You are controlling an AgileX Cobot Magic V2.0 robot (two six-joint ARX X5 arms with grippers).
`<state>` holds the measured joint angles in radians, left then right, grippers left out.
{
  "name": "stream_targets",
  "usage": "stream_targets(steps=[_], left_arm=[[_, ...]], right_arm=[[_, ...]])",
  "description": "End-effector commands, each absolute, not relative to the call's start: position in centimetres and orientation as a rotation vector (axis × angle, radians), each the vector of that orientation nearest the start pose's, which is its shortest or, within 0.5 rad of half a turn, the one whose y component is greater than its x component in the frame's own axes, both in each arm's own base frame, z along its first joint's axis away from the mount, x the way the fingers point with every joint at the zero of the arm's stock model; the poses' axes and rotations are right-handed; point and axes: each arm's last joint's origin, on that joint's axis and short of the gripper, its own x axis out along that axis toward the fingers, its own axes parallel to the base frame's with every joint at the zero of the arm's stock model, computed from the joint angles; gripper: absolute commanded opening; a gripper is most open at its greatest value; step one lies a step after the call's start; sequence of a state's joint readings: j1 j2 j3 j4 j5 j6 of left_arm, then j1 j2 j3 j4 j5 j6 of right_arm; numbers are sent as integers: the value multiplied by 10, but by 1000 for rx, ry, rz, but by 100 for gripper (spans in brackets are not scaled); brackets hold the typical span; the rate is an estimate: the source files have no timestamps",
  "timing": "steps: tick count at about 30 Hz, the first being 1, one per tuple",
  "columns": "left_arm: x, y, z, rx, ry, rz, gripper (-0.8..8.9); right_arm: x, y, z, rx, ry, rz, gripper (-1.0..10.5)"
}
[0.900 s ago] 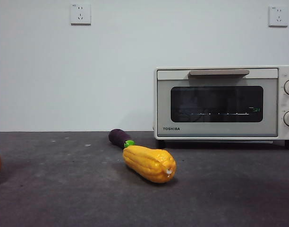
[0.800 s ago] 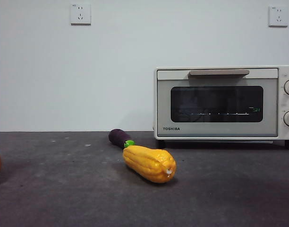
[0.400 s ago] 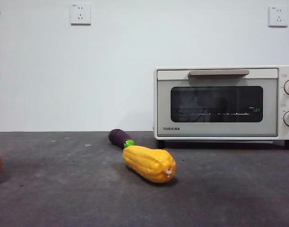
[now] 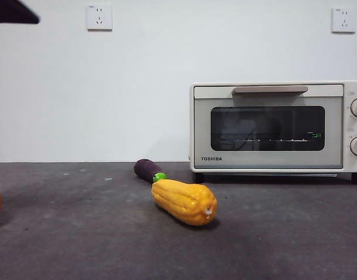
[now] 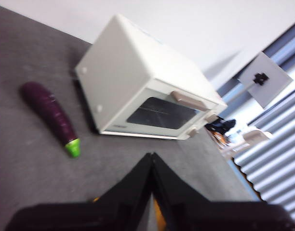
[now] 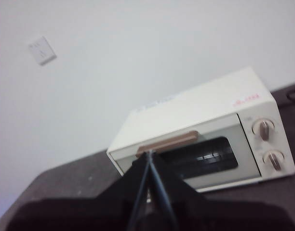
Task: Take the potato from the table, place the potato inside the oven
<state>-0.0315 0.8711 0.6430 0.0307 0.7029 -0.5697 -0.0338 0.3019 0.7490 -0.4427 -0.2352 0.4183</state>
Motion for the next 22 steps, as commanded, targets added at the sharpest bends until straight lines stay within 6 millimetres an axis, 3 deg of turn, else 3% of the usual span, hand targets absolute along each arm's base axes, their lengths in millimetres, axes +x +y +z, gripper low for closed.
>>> stream_targets(steps=[1, 7, 12, 22], left_arm=[[207, -33, 302, -599, 415, -721, -5], [245, -62, 331, -507, 447, -831, -5], [278, -97, 350, -399, 487, -930, -5], [353, -178, 356, -332, 608, -1059, -5]], right_arm=[[65, 5, 353, 413, 91, 187, 1], [81, 4, 363, 414, 280, 157, 1], [90, 4, 373, 333, 373, 159, 1], [86, 4, 416, 148, 329, 195, 1]])
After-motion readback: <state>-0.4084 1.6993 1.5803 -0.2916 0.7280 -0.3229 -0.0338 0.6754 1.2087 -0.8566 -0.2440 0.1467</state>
